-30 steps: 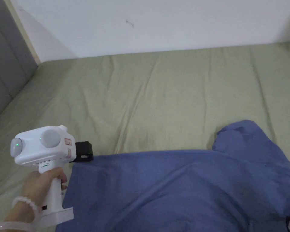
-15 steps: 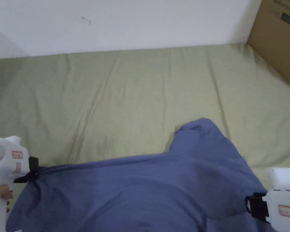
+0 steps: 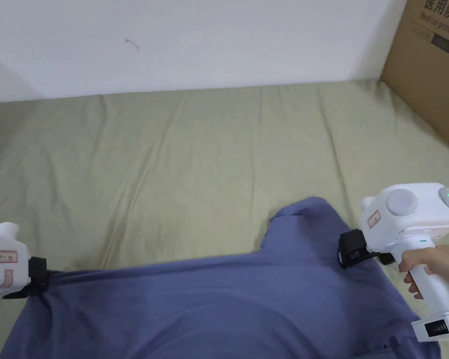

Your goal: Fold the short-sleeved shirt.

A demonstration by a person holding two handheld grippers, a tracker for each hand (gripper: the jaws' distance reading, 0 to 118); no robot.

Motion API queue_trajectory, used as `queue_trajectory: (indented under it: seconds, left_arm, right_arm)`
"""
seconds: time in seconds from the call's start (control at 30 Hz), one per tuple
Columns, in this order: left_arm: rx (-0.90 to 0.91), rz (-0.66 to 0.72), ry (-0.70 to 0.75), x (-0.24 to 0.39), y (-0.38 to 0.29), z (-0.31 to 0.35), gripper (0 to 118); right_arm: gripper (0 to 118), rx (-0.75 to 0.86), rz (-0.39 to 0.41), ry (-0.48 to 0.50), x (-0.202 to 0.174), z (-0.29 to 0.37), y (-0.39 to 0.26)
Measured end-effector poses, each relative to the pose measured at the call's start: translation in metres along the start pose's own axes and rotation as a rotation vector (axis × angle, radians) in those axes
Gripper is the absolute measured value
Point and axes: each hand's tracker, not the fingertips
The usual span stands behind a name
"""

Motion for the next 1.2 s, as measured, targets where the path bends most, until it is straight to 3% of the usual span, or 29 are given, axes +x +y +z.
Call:
queue_trajectory:
  seconds: [0.07, 0.1, 0.13, 0.17, 0.33, 0.47, 0.57, 0.9, 1.2]
  left_arm:
    - [-0.004, -0.011, 0.004, 0.001, -0.001, 0.002, 1]
    - [-0.002, -0.014, 0.004, 0.001, 0.000, 0.002, 1]
    - [-0.002, -0.019, 0.005, 0.002, 0.001, 0.005, 1]
    - [0.000, -0.020, 0.004, 0.002, 0.001, 0.009, 1]
    - [0.029, -0.024, -0.012, 0.003, 0.003, 0.036, 1]
    - [0.071, -0.047, -0.015, 0.005, 0.006, 0.070, 1]
    - [0.117, -0.057, -0.021, 0.010, 0.007, 0.101, 1]
    - [0.338, -0.102, -0.022, 0.024, 0.021, 0.245, 1]
    - [0.549, -0.074, -0.009, 0.038, 0.078, 0.365, 1]
  right_arm:
    - [67, 0.024, -0.007, 0.001, -0.010, 0.014, -0.006]
    - [53, 0.034, 0.014, 0.001, -0.014, 0.020, -0.007]
    - [18, 0.048, 0.056, -0.016, -0.017, 0.024, -0.009]
    - [7, 0.044, 0.047, 0.016, -0.016, 0.026, -0.005]
    - [3, 0.046, 0.003, 0.020, -0.015, 0.031, -0.005]
    - [1, 0.101, -0.071, 0.163, -0.003, 0.070, -0.007]
    - [1, 0.148, -0.043, 0.144, -0.003, 0.104, -0.010]
    - [1, 0.401, -0.088, 0.248, 0.012, 0.262, -0.025]
    - [1, 0.622, -0.120, 0.243, 0.014, 0.410, -0.002]
